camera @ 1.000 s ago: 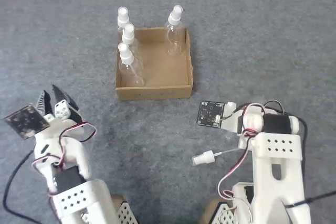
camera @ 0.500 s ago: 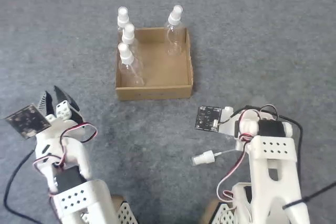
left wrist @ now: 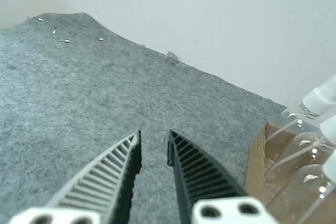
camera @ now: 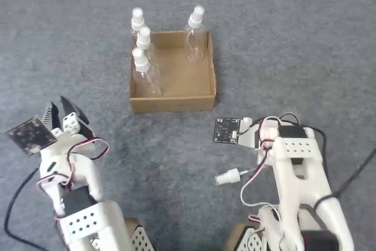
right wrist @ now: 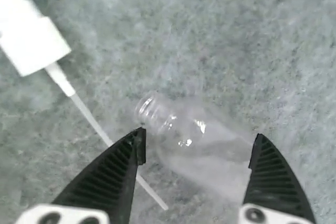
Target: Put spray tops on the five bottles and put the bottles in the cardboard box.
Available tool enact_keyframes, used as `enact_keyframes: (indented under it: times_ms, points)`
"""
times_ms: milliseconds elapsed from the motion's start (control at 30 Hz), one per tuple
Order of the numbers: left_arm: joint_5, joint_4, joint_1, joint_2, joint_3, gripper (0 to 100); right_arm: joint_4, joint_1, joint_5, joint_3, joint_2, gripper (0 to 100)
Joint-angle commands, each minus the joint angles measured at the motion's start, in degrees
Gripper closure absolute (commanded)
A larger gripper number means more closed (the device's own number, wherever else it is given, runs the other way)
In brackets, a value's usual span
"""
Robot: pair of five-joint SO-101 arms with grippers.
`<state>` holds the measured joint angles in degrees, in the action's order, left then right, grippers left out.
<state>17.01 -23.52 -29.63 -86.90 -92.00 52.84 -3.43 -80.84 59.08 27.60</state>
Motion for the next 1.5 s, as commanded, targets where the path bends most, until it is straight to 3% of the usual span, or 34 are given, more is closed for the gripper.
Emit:
enact_keyframes:
  times_ms: [0, 133, 567, 900, 1233, 1467]
  points:
    - [-1.2, 2.0, 0.4, 0.5, 0.8, 92, -4.1, 0.0, -0.4, -0.7, -3.9, 74.2]
    - [-1.7, 2.0, 1.7, 0.5, 0.7, 92, -6.9, 0.0, 1.7, -0.9, -6.6, 74.2]
    - [-1.7, 2.0, 1.7, 0.5, 0.7, 92, -9.0, -0.5, 35.1, -8.4, -11.2, 74.2]
    - [-1.7, 2.0, 1.7, 0.5, 0.7, 92, -9.0, -0.5, 53.5, -14.7, -18.6, 74.2]
    - [-1.7, 2.0, 1.7, 0.5, 0.7, 92, -8.3, -0.6, 60.2, -20.4, -25.6, 74.2]
    - [-1.7, 1.9, 1.7, 0.5, 0.7, 92, 5.8, -0.6, 60.0, -29.6, -26.1, 73.8]
